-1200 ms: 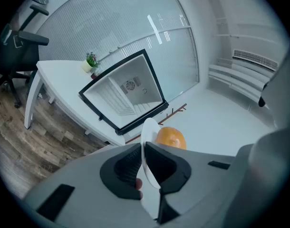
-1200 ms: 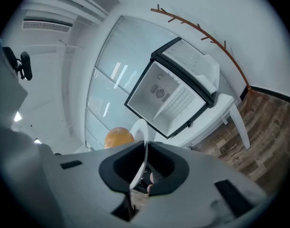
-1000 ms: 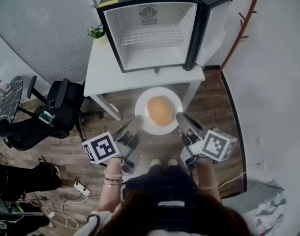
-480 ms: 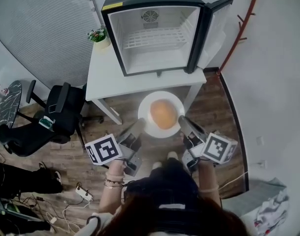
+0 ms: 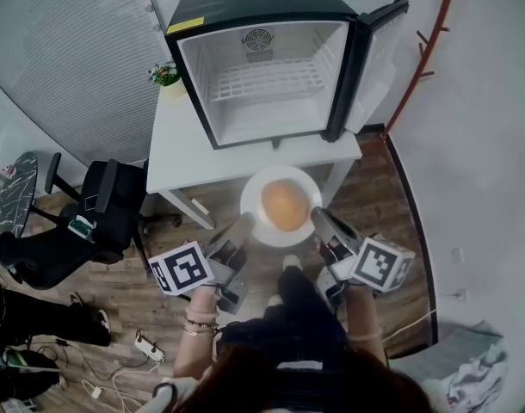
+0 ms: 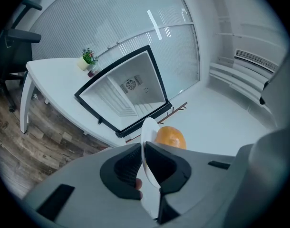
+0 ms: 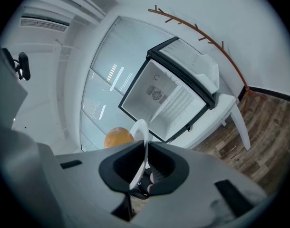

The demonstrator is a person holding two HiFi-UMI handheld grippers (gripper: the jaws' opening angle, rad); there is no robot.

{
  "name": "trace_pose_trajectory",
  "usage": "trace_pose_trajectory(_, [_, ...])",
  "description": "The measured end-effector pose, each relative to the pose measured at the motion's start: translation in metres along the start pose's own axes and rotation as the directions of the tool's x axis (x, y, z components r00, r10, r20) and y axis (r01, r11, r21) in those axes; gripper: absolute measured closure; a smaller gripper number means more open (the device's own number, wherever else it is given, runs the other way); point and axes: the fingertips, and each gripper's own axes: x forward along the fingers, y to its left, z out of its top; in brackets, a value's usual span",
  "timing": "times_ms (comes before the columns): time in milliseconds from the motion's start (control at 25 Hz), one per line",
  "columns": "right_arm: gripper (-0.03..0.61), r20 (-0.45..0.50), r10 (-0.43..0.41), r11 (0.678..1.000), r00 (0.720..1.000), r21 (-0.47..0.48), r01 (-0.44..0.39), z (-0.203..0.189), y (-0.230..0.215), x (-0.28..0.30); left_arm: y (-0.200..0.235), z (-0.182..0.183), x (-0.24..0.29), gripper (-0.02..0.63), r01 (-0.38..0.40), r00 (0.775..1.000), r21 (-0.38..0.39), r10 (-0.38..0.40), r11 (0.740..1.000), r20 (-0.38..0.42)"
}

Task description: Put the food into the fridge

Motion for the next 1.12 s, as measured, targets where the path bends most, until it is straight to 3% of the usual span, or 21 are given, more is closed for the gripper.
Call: trace_pose_trajectory(1120, [0.552, -0.068, 0.113, 0.994, 0.991, 0.015, -0.113, 0.134, -0.053, 0.117, 0.018, 0.1, 0.138, 0.583, -0.083, 0.992, -0.006, 0.083, 0.997, 0.097])
